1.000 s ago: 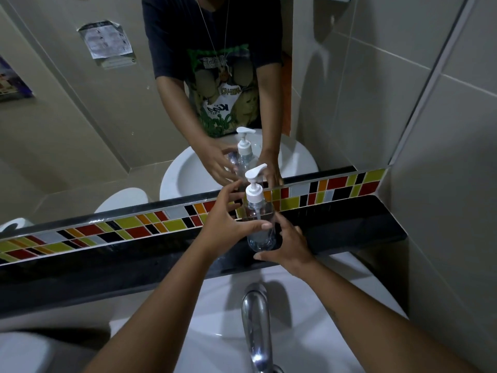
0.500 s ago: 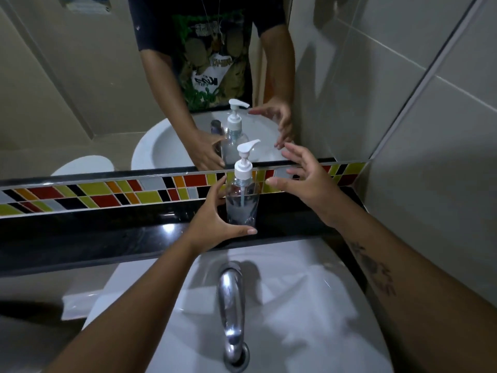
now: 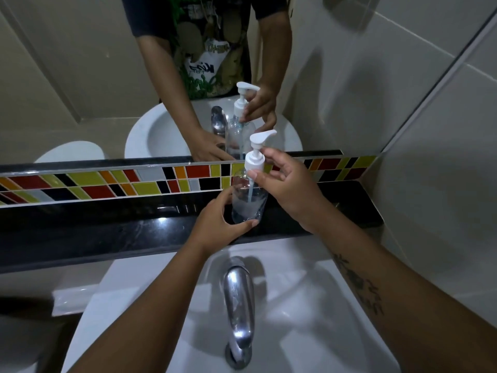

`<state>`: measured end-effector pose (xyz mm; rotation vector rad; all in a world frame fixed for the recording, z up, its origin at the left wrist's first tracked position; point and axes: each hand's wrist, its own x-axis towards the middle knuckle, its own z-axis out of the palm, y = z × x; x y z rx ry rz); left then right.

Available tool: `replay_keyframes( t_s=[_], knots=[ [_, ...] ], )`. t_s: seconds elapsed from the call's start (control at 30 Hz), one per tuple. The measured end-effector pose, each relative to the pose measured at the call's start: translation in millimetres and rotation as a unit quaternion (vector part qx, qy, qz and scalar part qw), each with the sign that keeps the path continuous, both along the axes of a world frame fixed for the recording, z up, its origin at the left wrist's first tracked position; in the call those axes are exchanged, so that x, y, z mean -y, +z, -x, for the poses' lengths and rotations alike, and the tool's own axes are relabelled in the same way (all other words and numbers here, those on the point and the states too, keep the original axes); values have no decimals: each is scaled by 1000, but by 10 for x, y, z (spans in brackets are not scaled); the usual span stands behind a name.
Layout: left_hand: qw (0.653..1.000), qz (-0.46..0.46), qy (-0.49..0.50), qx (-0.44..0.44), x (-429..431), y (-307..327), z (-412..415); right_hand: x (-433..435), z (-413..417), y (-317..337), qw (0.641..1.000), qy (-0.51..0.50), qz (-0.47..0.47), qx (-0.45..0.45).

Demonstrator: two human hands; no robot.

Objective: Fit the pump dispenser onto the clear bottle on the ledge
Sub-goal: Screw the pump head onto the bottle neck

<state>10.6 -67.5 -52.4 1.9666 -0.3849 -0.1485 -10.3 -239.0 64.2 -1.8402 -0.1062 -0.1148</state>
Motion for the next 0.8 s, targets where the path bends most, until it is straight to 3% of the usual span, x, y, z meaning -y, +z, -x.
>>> replay_keyframes(
  t_s=[0.27, 0.6, 0.8],
  knots=[
    [1000, -25, 12, -6, -9, -17, 3, -107, 7, -35, 996, -58, -52, 32],
    [999, -28, 22, -16, 0, 31, 42, 30, -39, 77, 999, 34, -11, -27],
    [999, -32, 33, -14, 3, 45, 39, -47, -64, 35, 996, 25, -87, -7]
  ],
)
